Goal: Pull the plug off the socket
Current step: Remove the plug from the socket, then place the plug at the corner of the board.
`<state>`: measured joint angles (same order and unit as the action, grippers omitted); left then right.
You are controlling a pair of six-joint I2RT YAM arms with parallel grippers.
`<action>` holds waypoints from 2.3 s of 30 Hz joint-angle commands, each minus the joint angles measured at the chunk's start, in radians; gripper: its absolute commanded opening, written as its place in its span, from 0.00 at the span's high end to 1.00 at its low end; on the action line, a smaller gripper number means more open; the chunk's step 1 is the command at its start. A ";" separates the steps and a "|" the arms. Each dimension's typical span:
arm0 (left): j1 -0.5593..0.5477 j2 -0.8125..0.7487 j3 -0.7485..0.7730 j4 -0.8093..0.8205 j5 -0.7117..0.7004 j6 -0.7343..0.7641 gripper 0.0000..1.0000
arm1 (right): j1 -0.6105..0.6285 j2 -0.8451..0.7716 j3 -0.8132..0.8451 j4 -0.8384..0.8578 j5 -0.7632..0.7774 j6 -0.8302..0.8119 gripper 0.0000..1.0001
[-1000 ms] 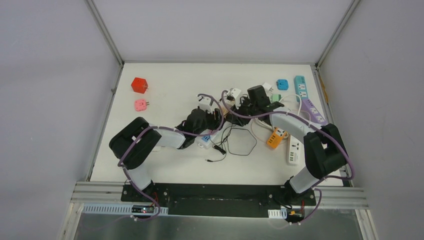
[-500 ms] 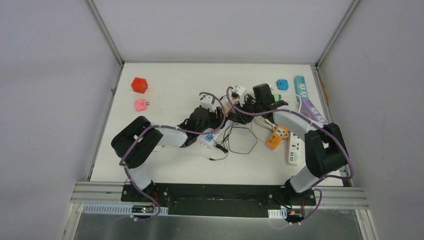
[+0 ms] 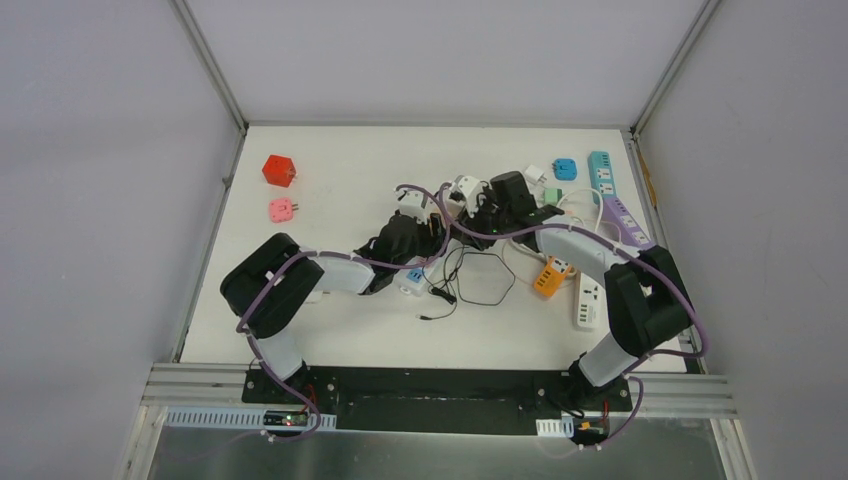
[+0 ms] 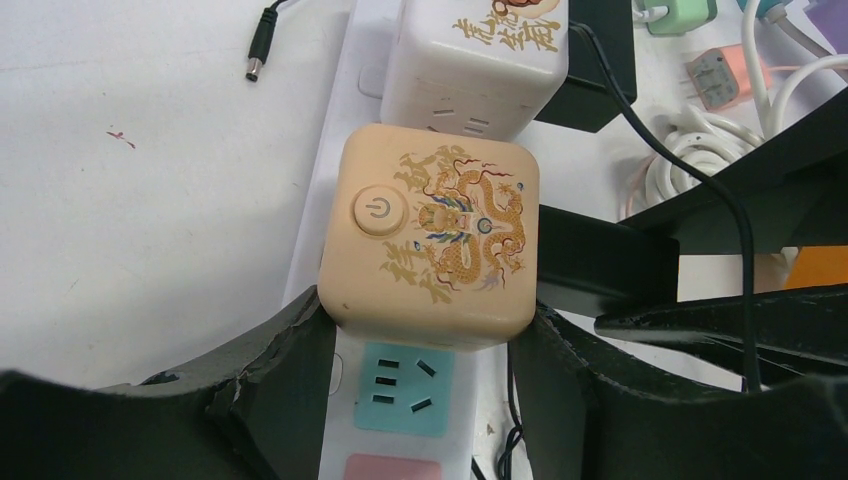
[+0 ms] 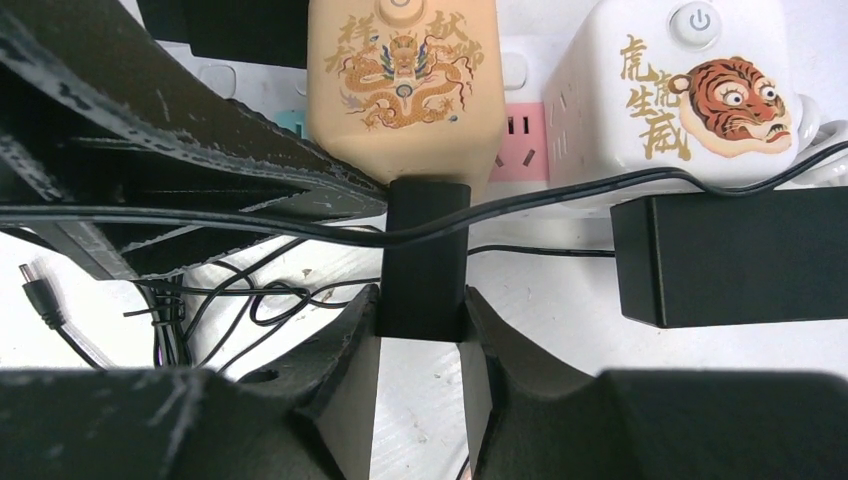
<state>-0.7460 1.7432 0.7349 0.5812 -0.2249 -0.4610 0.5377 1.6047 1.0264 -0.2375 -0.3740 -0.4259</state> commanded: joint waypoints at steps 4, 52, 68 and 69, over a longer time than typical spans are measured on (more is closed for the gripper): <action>0.040 0.079 -0.013 -0.222 -0.156 -0.034 1.00 | -0.097 0.002 0.025 -0.155 -0.298 0.020 1.00; 0.043 -0.032 -0.041 -0.230 -0.010 0.007 0.49 | -0.240 -0.163 0.017 -0.177 -0.503 0.009 1.00; 0.043 -0.184 -0.071 -0.346 -0.075 0.025 0.18 | -0.282 -0.223 0.006 -0.170 -0.561 0.012 1.00; 0.043 -0.196 -0.073 -0.354 -0.078 0.029 0.17 | -0.284 -0.226 0.006 -0.170 -0.562 0.012 1.00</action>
<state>-0.7181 1.5951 0.6994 0.3702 -0.2630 -0.4366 0.2649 1.4296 1.0321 -0.4244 -0.8848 -0.4164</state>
